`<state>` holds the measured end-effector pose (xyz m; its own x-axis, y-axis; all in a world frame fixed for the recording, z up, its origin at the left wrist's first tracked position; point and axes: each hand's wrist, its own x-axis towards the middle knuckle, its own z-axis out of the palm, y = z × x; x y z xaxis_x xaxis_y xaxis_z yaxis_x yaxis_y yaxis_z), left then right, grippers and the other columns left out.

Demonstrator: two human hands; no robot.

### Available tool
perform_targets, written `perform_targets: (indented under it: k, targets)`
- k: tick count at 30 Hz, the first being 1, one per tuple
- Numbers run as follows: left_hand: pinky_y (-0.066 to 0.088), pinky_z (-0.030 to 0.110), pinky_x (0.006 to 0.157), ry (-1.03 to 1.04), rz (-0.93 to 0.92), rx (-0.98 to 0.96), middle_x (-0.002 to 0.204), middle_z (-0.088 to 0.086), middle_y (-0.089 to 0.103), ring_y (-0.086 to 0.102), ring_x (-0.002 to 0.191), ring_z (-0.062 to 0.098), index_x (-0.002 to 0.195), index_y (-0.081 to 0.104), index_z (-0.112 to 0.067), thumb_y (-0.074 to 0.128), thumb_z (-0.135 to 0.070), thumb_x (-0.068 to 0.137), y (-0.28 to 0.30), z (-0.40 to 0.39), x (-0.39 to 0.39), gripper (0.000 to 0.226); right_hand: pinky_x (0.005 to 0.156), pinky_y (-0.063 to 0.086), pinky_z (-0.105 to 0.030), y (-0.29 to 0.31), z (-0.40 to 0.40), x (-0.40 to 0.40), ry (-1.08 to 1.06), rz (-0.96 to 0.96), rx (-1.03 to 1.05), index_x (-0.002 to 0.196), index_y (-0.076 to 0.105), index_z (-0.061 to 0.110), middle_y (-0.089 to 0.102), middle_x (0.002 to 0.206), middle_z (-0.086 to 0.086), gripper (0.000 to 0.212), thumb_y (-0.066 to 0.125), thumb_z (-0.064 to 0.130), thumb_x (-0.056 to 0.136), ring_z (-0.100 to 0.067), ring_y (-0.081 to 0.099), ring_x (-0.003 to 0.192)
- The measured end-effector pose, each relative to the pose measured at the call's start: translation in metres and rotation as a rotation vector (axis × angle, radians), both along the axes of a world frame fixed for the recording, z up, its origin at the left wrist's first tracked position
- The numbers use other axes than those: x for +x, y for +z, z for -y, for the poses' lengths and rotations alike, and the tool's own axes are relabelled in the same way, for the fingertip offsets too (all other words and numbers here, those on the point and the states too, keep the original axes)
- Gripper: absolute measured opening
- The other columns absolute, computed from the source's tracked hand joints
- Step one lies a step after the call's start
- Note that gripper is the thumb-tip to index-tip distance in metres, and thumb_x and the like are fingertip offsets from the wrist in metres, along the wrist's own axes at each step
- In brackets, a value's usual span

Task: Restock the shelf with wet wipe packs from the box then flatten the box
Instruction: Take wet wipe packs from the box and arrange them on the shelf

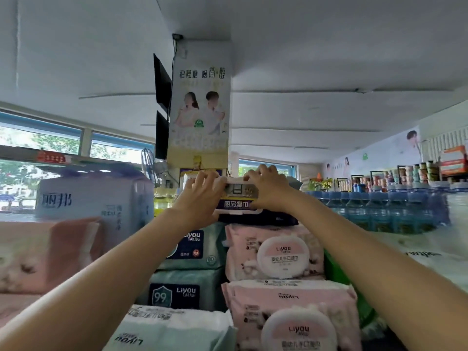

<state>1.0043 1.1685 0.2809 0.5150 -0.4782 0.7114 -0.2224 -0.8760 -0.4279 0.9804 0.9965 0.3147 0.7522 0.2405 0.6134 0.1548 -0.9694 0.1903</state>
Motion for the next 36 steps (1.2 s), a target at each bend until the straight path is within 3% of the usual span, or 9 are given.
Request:
perform_targets:
  k: [8,12,16,19,22,26,30,34,36]
  targets:
    - [0.025,0.048,0.109,-0.136,-0.124,-0.095,0.144,0.011,0.024,0.026,0.133,0.031,0.139,0.024,-0.013,0.049,-0.027,0.087,-0.008,-0.018,-0.039,0.059,0.111,0.026,-0.053,-0.021,0.001,-0.055,-0.241,-0.123,0.084,0.145,0.015,0.018,0.019,0.15,-0.013,0.085,0.067,0.031,0.079,-0.036,0.019,0.137]
    - [0.027,0.049,0.106,-0.328,-0.224,-0.189,0.139,0.013,0.03,0.03,0.129,0.033,0.134,0.031,-0.009,0.05,-0.024,0.087,-0.019,0.003,-0.074,0.053,0.113,0.022,-0.054,-0.037,0.004,-0.109,-0.306,-0.165,0.066,0.148,0.01,0.022,0.012,0.153,-0.011,0.084,0.062,0.035,0.083,-0.034,0.013,0.14]
    - [0.029,0.045,0.101,-0.611,-0.34,-0.181,0.133,0.011,0.04,0.038,0.126,0.03,0.123,0.048,-0.012,0.049,-0.021,0.089,-0.042,0.061,-0.131,0.035,0.105,0.031,-0.046,-0.059,0.026,-0.193,-0.445,-0.242,0.02,0.135,0.037,0.019,0.031,0.14,-0.015,0.056,0.057,0.04,0.086,-0.033,0.028,0.132]
    - [0.031,0.042,0.098,-0.846,-0.38,-0.06,0.128,0.01,0.045,0.043,0.122,0.029,0.116,0.055,-0.015,0.048,-0.022,0.089,-0.067,0.118,-0.194,0.029,0.092,0.04,-0.038,-0.089,0.057,-0.278,-0.563,-0.338,0.083,0.124,0.049,0.018,0.044,0.125,-0.011,0.041,0.058,0.034,0.087,-0.028,0.043,0.116]
    - [0.038,0.043,0.095,-1.108,-0.456,0.042,0.119,0.011,0.051,0.051,0.111,0.031,0.112,0.057,-0.014,0.049,-0.026,0.088,-0.107,0.17,-0.266,0.028,0.085,0.044,-0.032,-0.138,0.088,-0.383,-0.681,-0.424,0.34,0.124,0.049,0.016,0.052,0.124,-0.006,0.043,0.059,0.035,0.087,-0.02,0.051,0.106]
    - [0.042,0.043,0.089,-1.363,-0.628,0.304,0.118,0.014,0.049,0.05,0.109,0.032,0.114,0.055,-0.009,0.05,-0.024,0.089,-0.197,0.217,-0.384,0.03,0.088,0.043,-0.029,-0.233,0.105,-0.541,-0.932,-0.6,0.684,0.129,0.045,0.015,0.052,0.115,0.001,0.048,0.06,0.032,0.087,-0.021,0.053,0.112]
    - [0.044,0.041,0.09,-1.562,-0.787,0.614,0.114,0.01,0.051,0.051,0.111,0.029,0.111,0.058,-0.013,0.051,-0.02,0.088,-0.288,0.247,-0.51,0.025,0.08,0.046,-0.02,-0.307,0.092,-0.704,-1.224,-0.619,0.902,0.122,0.052,0.011,0.057,0.116,-0.002,0.04,0.061,0.029,0.087,-0.018,0.055,0.097]
    - [0.042,0.042,0.098,-1.657,-0.845,0.903,0.122,0.013,0.051,0.049,0.119,0.03,0.112,0.058,-0.014,0.052,-0.018,0.086,-0.361,0.264,-0.634,0.027,0.081,0.048,-0.034,-0.364,0.07,-0.857,-1.427,-0.593,1.168,0.116,0.055,0.003,0.064,0.104,-0.012,0.033,0.063,0.016,0.086,-0.036,0.059,0.103]
    - [0.043,0.04,0.096,-1.678,-0.858,0.982,0.119,0.009,0.05,0.051,0.114,0.028,0.112,0.058,-0.014,0.05,-0.018,0.088,-0.388,0.271,-0.69,0.026,0.076,0.044,-0.032,-0.391,0.057,-0.919,-1.483,-0.583,1.279,0.116,0.055,0.004,0.063,0.11,-0.019,0.033,0.062,0.018,0.087,-0.036,0.059,0.104]
